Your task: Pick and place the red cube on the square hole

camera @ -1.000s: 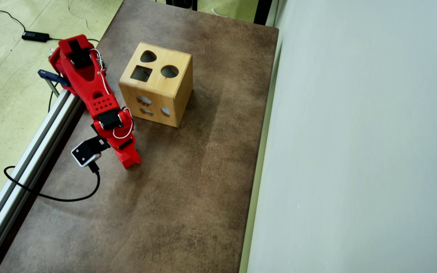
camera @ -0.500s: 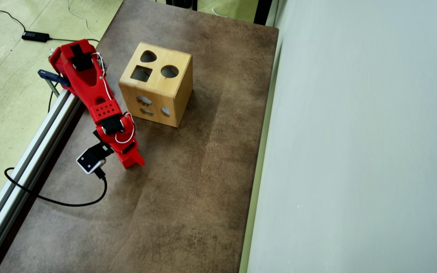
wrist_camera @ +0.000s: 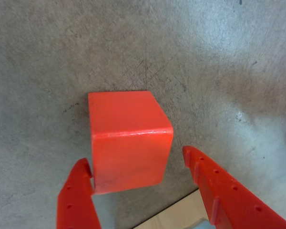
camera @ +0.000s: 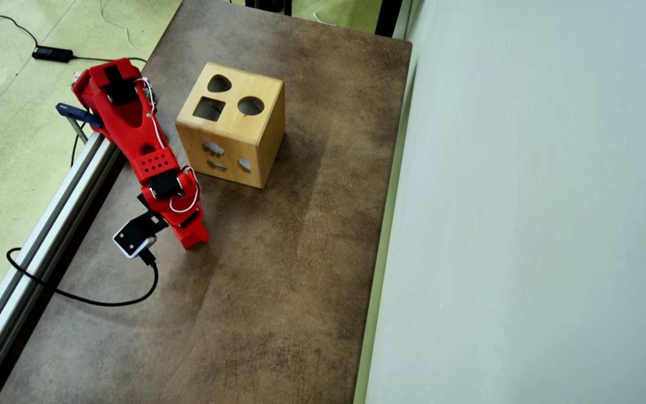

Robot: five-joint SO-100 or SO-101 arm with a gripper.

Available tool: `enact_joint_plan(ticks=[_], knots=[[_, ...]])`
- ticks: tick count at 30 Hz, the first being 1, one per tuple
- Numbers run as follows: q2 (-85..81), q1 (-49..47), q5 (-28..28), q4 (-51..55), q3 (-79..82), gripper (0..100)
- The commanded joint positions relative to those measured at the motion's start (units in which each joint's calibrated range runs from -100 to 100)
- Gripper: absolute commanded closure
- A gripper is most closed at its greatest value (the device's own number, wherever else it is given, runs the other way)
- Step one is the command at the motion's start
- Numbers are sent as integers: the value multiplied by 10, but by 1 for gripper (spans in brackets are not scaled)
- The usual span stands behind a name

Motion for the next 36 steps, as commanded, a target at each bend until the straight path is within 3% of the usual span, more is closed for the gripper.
enact_joint_plan(ticks=[1, 36], knots=[[-6, 2, 1, 2, -14, 71], [-6, 22, 3, 0, -14, 75]])
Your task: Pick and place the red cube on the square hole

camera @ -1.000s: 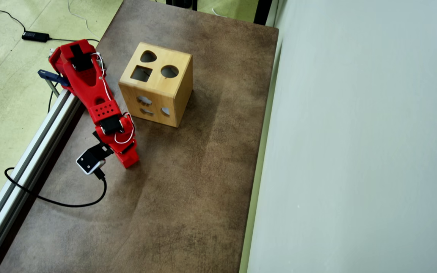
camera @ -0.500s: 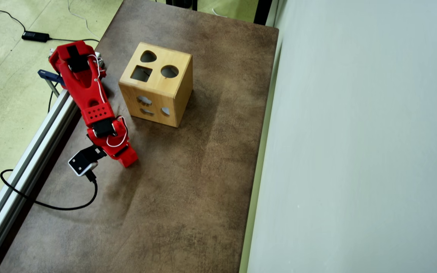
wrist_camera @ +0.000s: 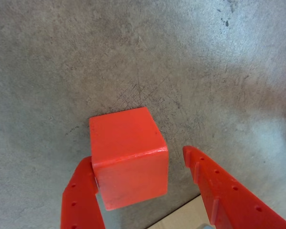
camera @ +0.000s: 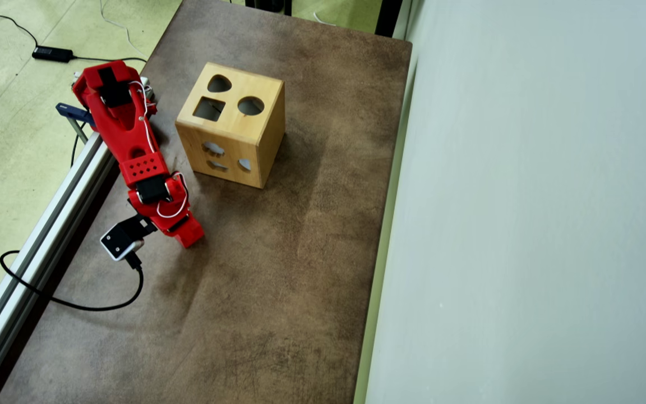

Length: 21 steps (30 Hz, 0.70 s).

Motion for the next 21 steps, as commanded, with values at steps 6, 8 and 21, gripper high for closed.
enact_joint_plan(ticks=[6, 8, 21], knots=[[-6, -6, 2, 1, -14, 92], [-6, -6, 2, 1, -14, 97], [-18, -4, 3, 10, -14, 99]])
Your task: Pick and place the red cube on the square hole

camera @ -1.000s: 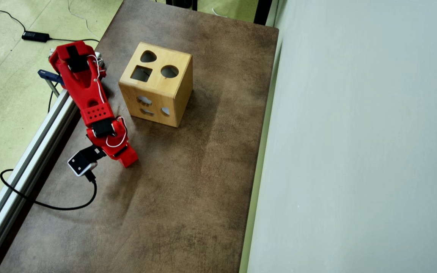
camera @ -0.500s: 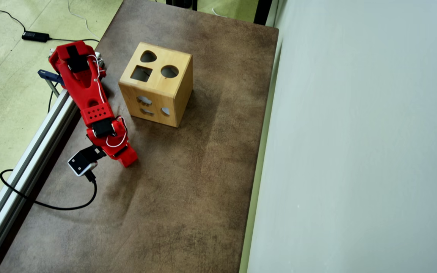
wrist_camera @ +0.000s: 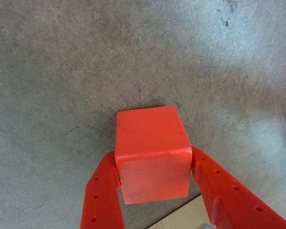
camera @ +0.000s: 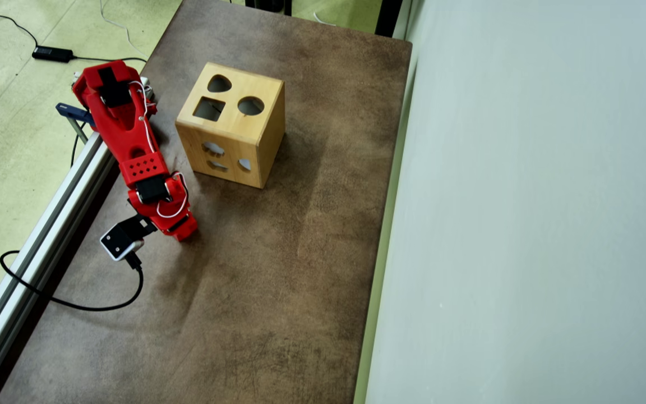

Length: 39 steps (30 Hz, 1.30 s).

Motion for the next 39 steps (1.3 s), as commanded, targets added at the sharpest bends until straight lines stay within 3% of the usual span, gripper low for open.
enact_joint_plan(ticks=[1, 12, 24, 39], knots=[[-26, -4, 3, 11, -14, 99], [-204, -6, 3, 18, -5, 99], [-372, -52, 4, 180, -15, 99], [-494, -73, 3, 184, -15, 99]])
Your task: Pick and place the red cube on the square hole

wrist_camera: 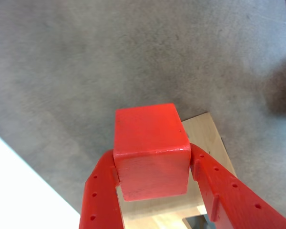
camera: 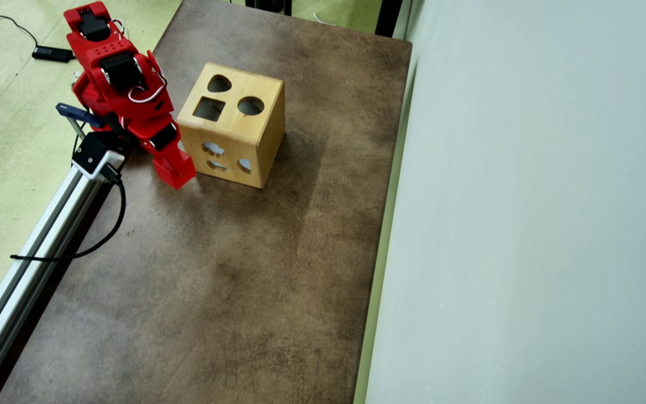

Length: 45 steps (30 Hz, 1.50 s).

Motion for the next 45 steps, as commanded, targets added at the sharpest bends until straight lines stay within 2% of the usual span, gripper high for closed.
enact_joint_plan(ticks=[1, 20, 31, 37, 45], knots=[[-73, -20, 3, 3, -16, 99], [-244, -112, -3, 3, -16, 99], [-281, -156, -4, 4, -16, 99], [-300, -216, -50, 4, -16, 99], [-316, -288, -78, 5, -6, 99]])
